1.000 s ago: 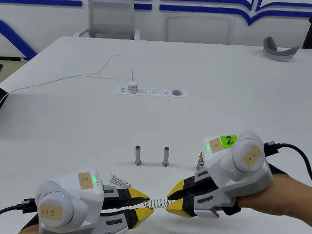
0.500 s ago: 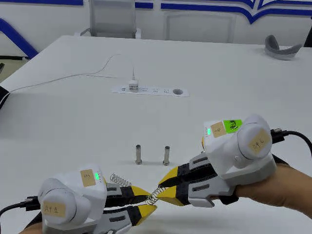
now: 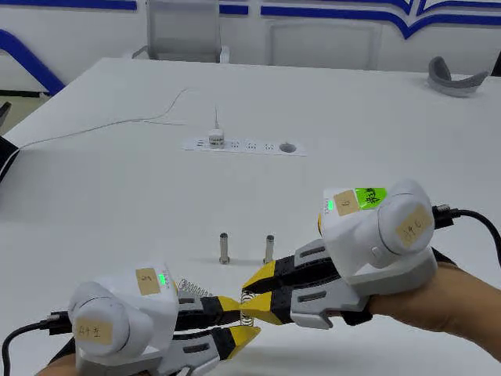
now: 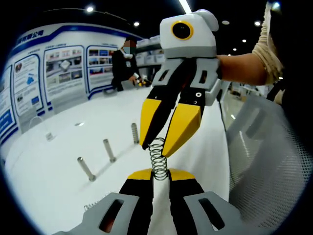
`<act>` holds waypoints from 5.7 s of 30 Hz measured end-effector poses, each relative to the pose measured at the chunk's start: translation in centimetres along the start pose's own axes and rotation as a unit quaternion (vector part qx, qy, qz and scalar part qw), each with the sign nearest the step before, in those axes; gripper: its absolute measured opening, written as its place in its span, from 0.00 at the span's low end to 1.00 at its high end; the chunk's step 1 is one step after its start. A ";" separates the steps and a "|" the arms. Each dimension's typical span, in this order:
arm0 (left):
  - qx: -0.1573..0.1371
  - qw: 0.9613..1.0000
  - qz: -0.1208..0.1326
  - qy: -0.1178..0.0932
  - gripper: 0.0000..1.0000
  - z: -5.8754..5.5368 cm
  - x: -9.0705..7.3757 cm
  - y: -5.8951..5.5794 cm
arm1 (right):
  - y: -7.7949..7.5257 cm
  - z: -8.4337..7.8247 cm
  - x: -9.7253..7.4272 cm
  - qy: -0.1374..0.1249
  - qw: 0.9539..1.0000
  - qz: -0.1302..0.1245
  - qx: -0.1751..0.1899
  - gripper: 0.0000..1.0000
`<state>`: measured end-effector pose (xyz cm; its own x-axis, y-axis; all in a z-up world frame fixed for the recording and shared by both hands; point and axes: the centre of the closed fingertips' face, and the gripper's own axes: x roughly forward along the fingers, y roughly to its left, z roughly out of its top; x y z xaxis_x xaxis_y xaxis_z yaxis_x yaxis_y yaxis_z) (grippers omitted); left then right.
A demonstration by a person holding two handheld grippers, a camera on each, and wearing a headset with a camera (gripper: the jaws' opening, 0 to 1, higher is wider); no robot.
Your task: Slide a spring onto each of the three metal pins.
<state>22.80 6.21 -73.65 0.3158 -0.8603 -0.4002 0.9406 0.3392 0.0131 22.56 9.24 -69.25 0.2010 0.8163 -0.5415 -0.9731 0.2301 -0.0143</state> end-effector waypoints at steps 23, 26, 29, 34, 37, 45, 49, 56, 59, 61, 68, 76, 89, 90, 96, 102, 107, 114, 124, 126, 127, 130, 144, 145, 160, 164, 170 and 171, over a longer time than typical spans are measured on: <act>-0.034 0.999 0.023 -0.011 0.30 -0.1 -0.8 1.4 | -0.6 0.0 -0.3 0.004 1.000 -0.011 0.004 0.11; -0.039 0.999 0.027 -0.012 0.33 -0.2 -1.0 1.6 | -0.8 0.0 -0.4 0.004 1.000 -0.014 0.005 0.11; -0.047 0.998 0.033 -0.013 0.38 -0.2 -1.2 1.8 | -1.0 0.0 -0.5 0.004 1.000 -0.018 0.006 0.11; -0.053 0.998 0.042 -0.015 0.41 -0.4 -1.7 2.2 | -1.3 0.0 -0.8 0.004 1.000 -0.024 0.006 0.11; -0.056 0.997 0.048 -0.017 0.43 -0.5 -2.0 2.5 | -1.5 0.1 -1.0 0.002 1.000 -0.028 0.007 0.11; -0.062 0.996 0.064 -0.017 0.47 -0.9 -2.7 3.2 | -2.5 0.3 -1.5 -0.003 0.999 -0.042 0.011 0.11; -0.065 0.995 0.072 -0.018 0.48 -1.1 -3.0 3.7 | -3.2 0.4 -1.8 -0.005 0.999 -0.050 0.012 0.11; -0.069 0.994 0.085 -0.019 0.50 -1.3 -3.4 4.3 | -4.6 0.4 -2.4 -0.007 0.998 -0.068 0.014 0.11; -0.070 0.993 0.089 -0.019 0.50 -1.4 -3.6 4.5 | -5.3 0.6 -2.7 -0.010 0.997 -0.077 0.014 0.11; -0.071 0.993 0.092 -0.019 0.50 -1.4 -3.6 4.6 | -5.8 0.6 -2.9 -0.009 0.996 -0.085 0.013 0.11; -0.073 0.992 0.098 -0.018 0.50 -1.5 -3.9 4.8 | -7.3 0.6 -3.3 -0.009 0.994 -0.107 0.017 0.11; -0.075 0.992 0.102 -0.017 0.50 -1.7 -4.2 4.8 | -9.4 0.5 -3.4 -0.010 0.989 -0.143 0.029 0.11; -0.076 0.991 0.107 -0.015 0.50 -1.7 -4.3 4.9 | -12.9 -0.1 -2.8 -0.004 0.982 -0.187 0.038 0.11; -0.077 0.991 0.107 -0.016 0.50 -1.7 -4.3 4.8 | -13.0 -0.2 -2.7 -0.003 0.981 -0.188 0.039 0.11; -0.079 0.991 0.110 -0.014 0.50 -1.9 -4.5 4.8 | -13.6 -0.5 -2.1 -0.002 0.981 -0.190 0.044 0.11; -0.081 0.990 0.114 -0.014 0.49 -2.0 -4.7 4.9 | -13.9 -1.1 -1.5 0.004 0.981 -0.189 0.049 0.11; -0.082 0.990 0.115 -0.013 0.49 -2.1 -4.9 4.8 | -14.1 -1.4 -1.4 0.004 0.980 -0.190 0.054 0.11; -0.083 0.989 0.118 -0.012 0.49 -2.2 -5.0 4.9 | -14.2 -1.8 -1.1 0.007 0.980 -0.190 0.057 0.11; -0.085 0.989 0.119 -0.010 0.49 -2.4 -5.0 5.0 | -14.5 -2.2 -0.8 0.004 0.980 -0.190 0.065 0.11; -0.086 0.989 0.120 -0.010 0.49 -2.5 -5.0 5.0 | -14.5 -2.4 -0.6 0.006 0.980 -0.190 0.064 0.11; -0.087 0.989 0.119 -0.010 0.49 -2.5 -5.0 5.0 | -14.5 -2.5 -0.5 0.006 0.980 -0.190 0.064 0.11; -0.087 0.989 0.119 -0.009 0.49 -2.5 -5.0 5.1 | -14.4 -2.7 -0.4 0.007 0.980 -0.190 0.065 0.11; -0.090 0.989 0.119 -0.009 0.49 -2.8 -4.9 5.2 | -14.4 -4.0 0.6 0.013 0.978 -0.194 0.071 0.12; -0.090 0.989 0.119 -0.008 0.49 -2.8 -4.9 5.2 | -14.4 -4.2 0.6 0.014 0.978 -0.195 0.071 0.12; -0.092 0.989 0.118 -0.009 0.48 -2.8 -4.9 5.3 | -14.2 -5.3 1.4 0.027 0.978 -0.192 0.081 0.12; -0.093 0.988 0.120 -0.009 0.48 -2.9 -5.0 5.4 | -14.2 -5.7 1.6 0.031 0.978 -0.191 0.082 0.12; -0.096 0.988 0.121 -0.008 0.48 -3.1 -5.0 5.3 | -14.1 -6.1 1.9 0.037 0.978 -0.188 0.085 0.12; -0.096 0.988 0.120 -0.008 0.48 -3.1 -5.0 5.2 | -14.2 -6.2 1.9 0.038 0.978 -0.188 0.086 0.12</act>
<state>25.76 13.48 -74.41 0.5311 -0.7512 -0.3921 0.7974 0.5996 -0.0687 36.04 4.27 -75.32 0.5258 0.6172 -0.5854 -0.7976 0.5969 -0.0870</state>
